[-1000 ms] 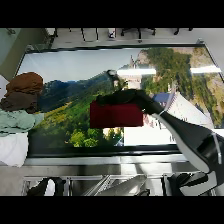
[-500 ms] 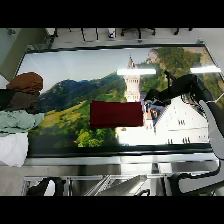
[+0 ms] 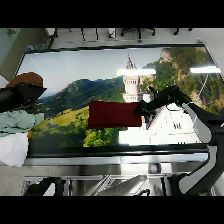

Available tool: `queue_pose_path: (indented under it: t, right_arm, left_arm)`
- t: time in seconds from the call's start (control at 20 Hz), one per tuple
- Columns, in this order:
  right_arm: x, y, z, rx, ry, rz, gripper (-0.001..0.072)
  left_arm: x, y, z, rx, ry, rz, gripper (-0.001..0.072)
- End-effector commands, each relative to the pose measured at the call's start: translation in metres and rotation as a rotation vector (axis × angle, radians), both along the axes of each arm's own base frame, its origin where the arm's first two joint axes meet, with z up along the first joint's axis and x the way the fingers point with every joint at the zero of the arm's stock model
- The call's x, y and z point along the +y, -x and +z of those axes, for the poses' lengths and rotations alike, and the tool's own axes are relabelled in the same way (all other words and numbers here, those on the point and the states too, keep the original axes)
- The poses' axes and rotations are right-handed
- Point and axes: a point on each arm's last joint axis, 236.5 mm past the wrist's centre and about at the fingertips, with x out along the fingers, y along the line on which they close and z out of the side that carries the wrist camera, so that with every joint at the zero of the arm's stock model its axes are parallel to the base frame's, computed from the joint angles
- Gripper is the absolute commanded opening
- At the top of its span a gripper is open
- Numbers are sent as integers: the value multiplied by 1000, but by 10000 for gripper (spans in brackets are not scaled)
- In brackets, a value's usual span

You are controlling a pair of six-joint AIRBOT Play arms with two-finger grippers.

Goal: Fold the shirts.

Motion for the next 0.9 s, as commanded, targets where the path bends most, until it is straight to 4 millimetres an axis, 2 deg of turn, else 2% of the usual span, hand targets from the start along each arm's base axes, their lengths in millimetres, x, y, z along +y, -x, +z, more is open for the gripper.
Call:
queue_pose_path:
  t: [0.0, 0.05, 0.15, 0.25, 0.3, 0.35, 0.45, 0.5, 0.6, 0.7, 0.75, 0.85]
  right_arm:
    - [23, -8, -1, -40, -44, 2, 113]
    - [24, -13, 5, -54, -53, -2, 21]
    - [16, -26, 22, -104, -54, -22, 21]
    - [-12, -43, 51, -176, -46, -81, 21]
    - [-35, -51, 65, -211, -31, -127, 21]
    - [-69, -59, 79, -244, -2, -191, 21]
    - [-154, -64, 103, -284, 82, -355, 21]
    - [-198, -59, 113, -295, 121, -450, 20]
    - [-296, -33, 135, -322, 193, -681, 20]
    - [-371, 11, 145, -318, 244, -891, 21]
    - [-398, 42, 142, -288, 270, -972, 21]
    - [-423, 103, 116, -187, 314, -1056, 21]
  left_arm:
    - [-10, 1, 7, -27, 12, -18, 12]
    - [-10, 3, 12, -47, 13, -13, 12]
    - [-9, 9, 23, -86, 14, -5, 12]
    - [-8, 16, 30, -112, 9, -3, 12]
    - [-8, 18, 32, -120, 7, -3, 12]
    - [-8, 19, 33, -124, 8, -2, 12]
    - [-8, 19, 33, -121, 7, -3, 12]
    - [-8, 19, 32, -121, 7, -3, 11]
    - [-8, 15, 29, -110, 7, -3, 12]
    - [-8, 9, 21, -81, 7, -7, 12]
    - [-9, 6, 15, -64, 4, -11, 12]
    - [-10, -3, 6, -36, 1, -20, 12]
